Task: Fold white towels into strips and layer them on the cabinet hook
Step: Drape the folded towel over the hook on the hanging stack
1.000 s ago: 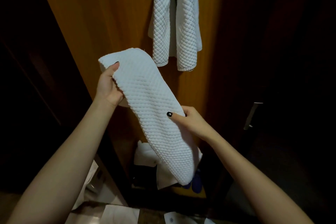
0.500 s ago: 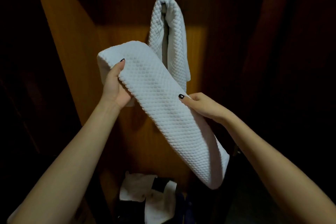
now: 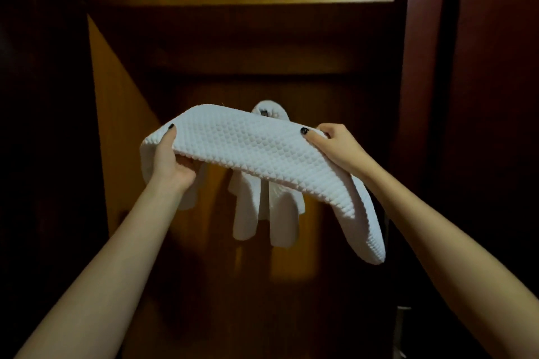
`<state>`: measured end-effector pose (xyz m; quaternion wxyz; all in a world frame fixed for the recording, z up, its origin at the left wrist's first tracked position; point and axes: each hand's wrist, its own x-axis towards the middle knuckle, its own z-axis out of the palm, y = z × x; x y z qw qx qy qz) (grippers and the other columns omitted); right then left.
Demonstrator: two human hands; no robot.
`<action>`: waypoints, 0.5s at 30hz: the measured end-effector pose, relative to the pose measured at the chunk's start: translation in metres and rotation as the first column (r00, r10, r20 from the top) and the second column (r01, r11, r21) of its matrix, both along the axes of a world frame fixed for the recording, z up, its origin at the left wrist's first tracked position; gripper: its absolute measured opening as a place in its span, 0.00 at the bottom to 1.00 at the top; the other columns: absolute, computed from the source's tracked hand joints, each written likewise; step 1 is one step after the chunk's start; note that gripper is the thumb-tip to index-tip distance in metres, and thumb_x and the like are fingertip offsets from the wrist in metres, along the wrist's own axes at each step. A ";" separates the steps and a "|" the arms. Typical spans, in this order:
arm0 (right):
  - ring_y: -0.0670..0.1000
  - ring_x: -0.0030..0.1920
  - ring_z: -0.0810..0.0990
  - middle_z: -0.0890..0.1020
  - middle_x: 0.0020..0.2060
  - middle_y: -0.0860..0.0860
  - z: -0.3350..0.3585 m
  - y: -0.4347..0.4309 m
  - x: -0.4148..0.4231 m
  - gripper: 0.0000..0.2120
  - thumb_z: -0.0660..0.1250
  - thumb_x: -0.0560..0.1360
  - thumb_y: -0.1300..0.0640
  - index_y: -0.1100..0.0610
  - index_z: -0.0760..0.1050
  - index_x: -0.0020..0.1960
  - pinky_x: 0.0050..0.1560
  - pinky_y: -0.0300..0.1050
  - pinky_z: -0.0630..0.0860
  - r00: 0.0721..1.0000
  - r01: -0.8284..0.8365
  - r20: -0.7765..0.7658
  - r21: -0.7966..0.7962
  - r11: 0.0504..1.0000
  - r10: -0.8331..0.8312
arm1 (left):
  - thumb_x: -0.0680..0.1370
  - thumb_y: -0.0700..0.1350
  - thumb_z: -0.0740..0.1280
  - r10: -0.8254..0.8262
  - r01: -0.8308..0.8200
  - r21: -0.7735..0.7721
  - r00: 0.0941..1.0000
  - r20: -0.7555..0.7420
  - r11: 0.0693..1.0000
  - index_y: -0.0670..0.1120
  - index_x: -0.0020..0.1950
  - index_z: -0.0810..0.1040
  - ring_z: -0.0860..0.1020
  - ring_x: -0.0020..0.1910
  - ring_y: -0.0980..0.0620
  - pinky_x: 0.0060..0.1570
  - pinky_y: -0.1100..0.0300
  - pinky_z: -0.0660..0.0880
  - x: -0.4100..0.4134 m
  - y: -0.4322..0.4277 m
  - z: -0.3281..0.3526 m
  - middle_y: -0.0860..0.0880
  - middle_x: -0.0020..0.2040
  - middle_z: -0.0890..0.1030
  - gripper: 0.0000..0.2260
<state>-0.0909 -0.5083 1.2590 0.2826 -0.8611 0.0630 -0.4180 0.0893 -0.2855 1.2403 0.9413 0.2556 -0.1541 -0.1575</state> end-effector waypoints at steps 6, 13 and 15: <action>0.42 0.20 0.63 0.67 0.19 0.42 0.068 -0.036 0.033 0.22 0.68 0.77 0.44 0.50 0.67 0.28 0.22 0.32 0.61 0.995 -0.040 0.097 0.110 0.993 0.029 | 0.80 0.43 0.66 -0.016 0.017 -0.003 0.986 0.168 1.000 0.44 0.70 0.71 0.81 0.52 0.50 0.40 0.57 0.80 0.026 -0.029 0.063 0.46 0.58 0.81 0.19; 0.46 0.23 0.67 0.71 0.23 0.50 0.119 -0.110 0.088 0.31 0.71 0.73 0.40 0.71 0.77 0.49 0.24 0.35 0.62 0.989 0.022 0.141 0.213 0.977 -0.053 | 0.79 0.39 0.66 0.021 -0.029 0.030 0.971 0.238 0.999 0.44 0.73 0.67 0.79 0.58 0.49 0.37 0.57 0.79 0.082 -0.078 0.109 0.45 0.66 0.77 0.22; 0.52 0.29 0.72 0.77 0.29 0.60 0.125 -0.125 0.105 0.33 0.72 0.72 0.39 0.71 0.76 0.55 0.28 0.38 0.65 0.991 0.044 0.112 0.245 0.968 -0.074 | 0.79 0.38 0.66 0.015 -0.016 0.003 0.972 0.233 1.000 0.45 0.72 0.67 0.78 0.59 0.49 0.38 0.56 0.79 0.096 -0.093 0.113 0.46 0.65 0.77 0.22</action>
